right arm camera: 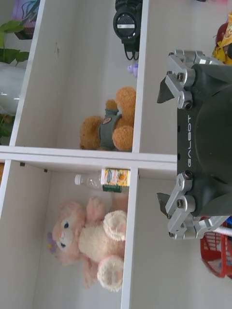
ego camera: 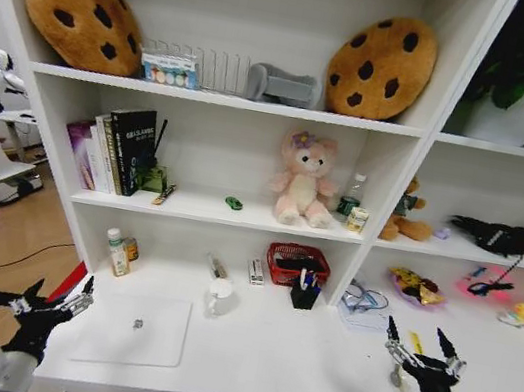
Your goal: Organize the objects on the table.
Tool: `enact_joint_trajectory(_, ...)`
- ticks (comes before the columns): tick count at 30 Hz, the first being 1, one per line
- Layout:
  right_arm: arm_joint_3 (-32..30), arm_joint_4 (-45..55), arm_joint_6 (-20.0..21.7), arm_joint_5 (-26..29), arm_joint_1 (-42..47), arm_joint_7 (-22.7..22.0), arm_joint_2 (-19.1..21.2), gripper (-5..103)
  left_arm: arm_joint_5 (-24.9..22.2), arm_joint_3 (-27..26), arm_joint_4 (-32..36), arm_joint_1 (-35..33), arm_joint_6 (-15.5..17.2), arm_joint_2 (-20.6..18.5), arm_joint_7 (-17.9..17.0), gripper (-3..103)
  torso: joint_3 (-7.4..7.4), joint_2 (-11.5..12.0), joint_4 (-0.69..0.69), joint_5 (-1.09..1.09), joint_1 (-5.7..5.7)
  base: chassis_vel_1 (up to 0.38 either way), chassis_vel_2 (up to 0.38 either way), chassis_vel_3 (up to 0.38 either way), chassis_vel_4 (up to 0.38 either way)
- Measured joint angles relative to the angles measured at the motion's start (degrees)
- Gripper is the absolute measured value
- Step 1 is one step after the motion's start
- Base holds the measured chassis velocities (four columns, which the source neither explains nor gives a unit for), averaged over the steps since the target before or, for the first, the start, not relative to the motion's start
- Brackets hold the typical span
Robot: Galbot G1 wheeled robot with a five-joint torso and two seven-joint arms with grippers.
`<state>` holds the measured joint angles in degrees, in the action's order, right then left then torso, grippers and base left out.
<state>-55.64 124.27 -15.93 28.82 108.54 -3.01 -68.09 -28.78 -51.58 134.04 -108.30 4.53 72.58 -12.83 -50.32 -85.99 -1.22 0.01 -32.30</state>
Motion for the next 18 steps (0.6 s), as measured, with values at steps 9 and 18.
enact_joint_trajectory(9, 0.0, 0.0, 0.0, 0.0, 0.0, 0.0, 0.0, 100, 0.0, 0.0, 0.0, 0.0, 0.0, 0.0, 0.0, 100, 0.01, 0.0, 0.01, -0.05, 0.0, 0.215, 0.213, -0.225, -0.213)
enact_joint_trajectory(18, 0.0, 0.0, 0.0, 0.0, 0.0, 0.0, 0.0, 100, 0.0, 0.0, 0.0, 0.0, 0.0, 0.0, 0.0, 100, 0.01, 0.0, 0.02, -0.01, 0.0, 0.043, 0.037, -0.049, -0.059)
